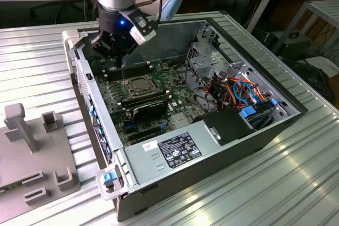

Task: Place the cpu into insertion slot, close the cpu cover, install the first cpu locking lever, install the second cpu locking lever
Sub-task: 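Install the first cpu locking lever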

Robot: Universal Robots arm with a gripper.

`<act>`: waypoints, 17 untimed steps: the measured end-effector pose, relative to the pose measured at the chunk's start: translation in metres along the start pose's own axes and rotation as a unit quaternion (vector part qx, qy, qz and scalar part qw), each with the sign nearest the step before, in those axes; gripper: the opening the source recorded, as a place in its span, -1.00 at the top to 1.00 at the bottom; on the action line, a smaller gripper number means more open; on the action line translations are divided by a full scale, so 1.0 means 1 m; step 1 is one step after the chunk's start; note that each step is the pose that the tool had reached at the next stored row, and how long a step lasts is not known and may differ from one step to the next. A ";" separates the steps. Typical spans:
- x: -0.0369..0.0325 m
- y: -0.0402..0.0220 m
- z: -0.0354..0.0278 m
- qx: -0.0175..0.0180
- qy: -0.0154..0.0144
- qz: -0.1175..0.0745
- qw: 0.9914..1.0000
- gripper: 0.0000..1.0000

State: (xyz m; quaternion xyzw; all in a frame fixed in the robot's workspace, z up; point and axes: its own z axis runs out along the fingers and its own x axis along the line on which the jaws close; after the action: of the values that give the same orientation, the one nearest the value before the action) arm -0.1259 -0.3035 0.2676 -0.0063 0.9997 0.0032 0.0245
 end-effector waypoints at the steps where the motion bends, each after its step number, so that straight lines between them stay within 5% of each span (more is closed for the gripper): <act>1: -0.0018 0.0001 0.0001 0.000 0.000 0.000 1.000 0.79; 17: -0.0314 0.0031 0.0030 0.000 0.000 0.000 1.000 0.79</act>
State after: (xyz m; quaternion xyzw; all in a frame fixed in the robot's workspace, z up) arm -0.0944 -0.3000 0.2661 -0.0063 0.9997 0.0032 0.0245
